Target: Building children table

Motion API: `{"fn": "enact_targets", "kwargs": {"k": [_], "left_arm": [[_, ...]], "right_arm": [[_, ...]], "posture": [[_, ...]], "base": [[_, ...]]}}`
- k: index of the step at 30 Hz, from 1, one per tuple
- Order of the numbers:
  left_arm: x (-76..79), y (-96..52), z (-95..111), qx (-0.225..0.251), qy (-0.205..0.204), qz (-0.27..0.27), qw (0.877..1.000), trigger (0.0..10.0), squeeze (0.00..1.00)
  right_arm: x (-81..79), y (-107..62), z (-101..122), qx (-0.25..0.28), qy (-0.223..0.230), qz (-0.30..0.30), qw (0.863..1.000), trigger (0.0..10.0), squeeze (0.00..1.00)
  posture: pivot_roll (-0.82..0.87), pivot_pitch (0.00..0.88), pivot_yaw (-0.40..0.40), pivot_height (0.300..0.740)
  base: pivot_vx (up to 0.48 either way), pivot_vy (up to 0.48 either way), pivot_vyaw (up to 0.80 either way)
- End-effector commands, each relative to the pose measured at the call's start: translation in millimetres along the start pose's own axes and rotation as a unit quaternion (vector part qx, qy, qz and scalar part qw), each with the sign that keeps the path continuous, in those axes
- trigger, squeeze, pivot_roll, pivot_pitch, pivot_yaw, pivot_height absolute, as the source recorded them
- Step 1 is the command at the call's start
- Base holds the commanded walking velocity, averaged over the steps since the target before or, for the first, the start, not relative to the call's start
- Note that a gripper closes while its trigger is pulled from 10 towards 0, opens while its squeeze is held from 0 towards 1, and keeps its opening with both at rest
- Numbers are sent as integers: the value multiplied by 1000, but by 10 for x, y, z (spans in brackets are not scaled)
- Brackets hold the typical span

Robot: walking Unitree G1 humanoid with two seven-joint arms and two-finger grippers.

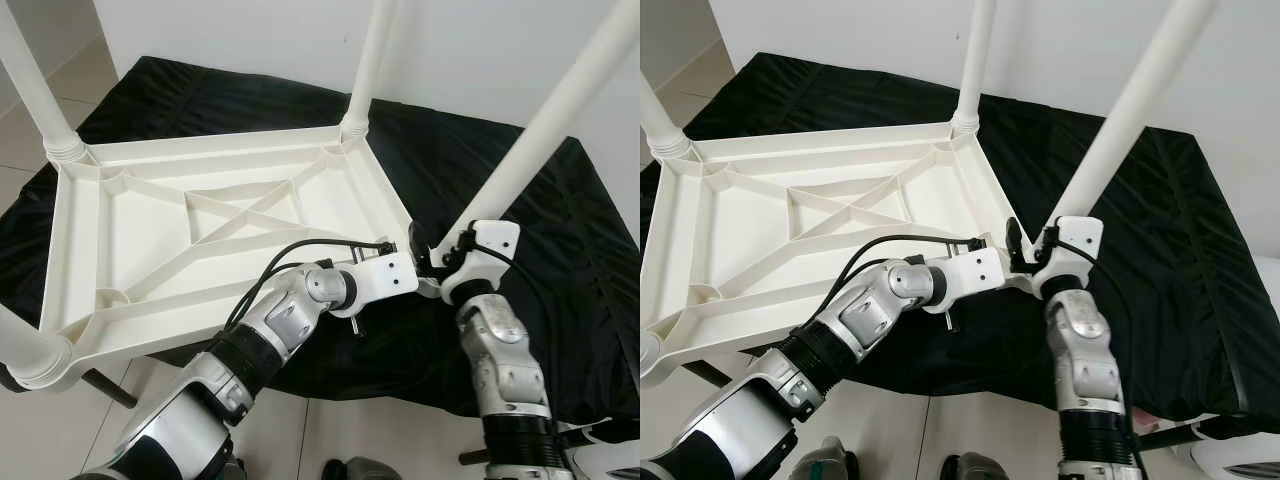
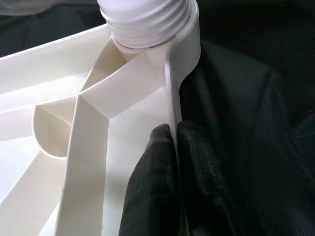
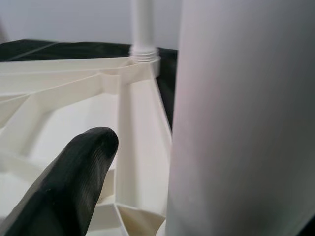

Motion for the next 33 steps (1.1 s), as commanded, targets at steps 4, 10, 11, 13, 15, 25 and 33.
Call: {"fn": "enact_targets", "kwargs": {"k": [4, 10, 11, 13, 15, 25, 33], "left_arm": [[249, 92, -115, -27, -4, -58, 998, 10000, 0], [247, 92, -115, -27, -3, -58, 998, 10000, 0], [245, 92, -114, -27, -3, -58, 998, 10000, 0], [240, 90, -114, -27, -2, -58, 998, 10000, 0], [234, 89, -114, -27, -1, -58, 998, 10000, 0], [212, 84, -111, -27, 2, -58, 998, 10000, 0], [193, 81, -108, -27, 2, -57, 998, 10000, 0]], "right_arm": [[124, -31, -1, -16, 3, 59, 998, 10000, 0], [184, -49, -18, -31, -7, 84, 996, 10000, 0], [233, -58, -21, -38, -15, 97, 994, 10000, 0], [326, -63, -21, -51, -16, 110, 992, 10000, 0], [412, -67, -19, -63, -18, 123, 990, 10000, 0], [659, -29, 29, -91, -42, 153, 983, 10000, 0], [617, 16, -27, -103, -39, 180, 977, 10000, 0]], "posture": [[-9, 15, -84, 740], [-11, 16, -82, 740], [-11, 16, -81, 740], [-12, 15, -75, 740], [-12, 15, -72, 740], [-12, 20, -64, 740], [-9, 26, -60, 740]], "base": [[0, 0, 0], [0, 0, 0], [0, 0, 0], [0, 0, 0], [0, 0, 0], [0, 0, 0], [0, 0, 0]]}}
Point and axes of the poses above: a point about 5 cm out from each wrist's last joint towards the gripper, its own y axis pointing out of the wrist towards the gripper, its own z axis along the axis of the wrist's last joint, x = y × z, the point moved 2 cm from there along y, pointing out of the wrist towards the gripper, and after that the axes turned 11 degrees about y, right-handed, at the moved point
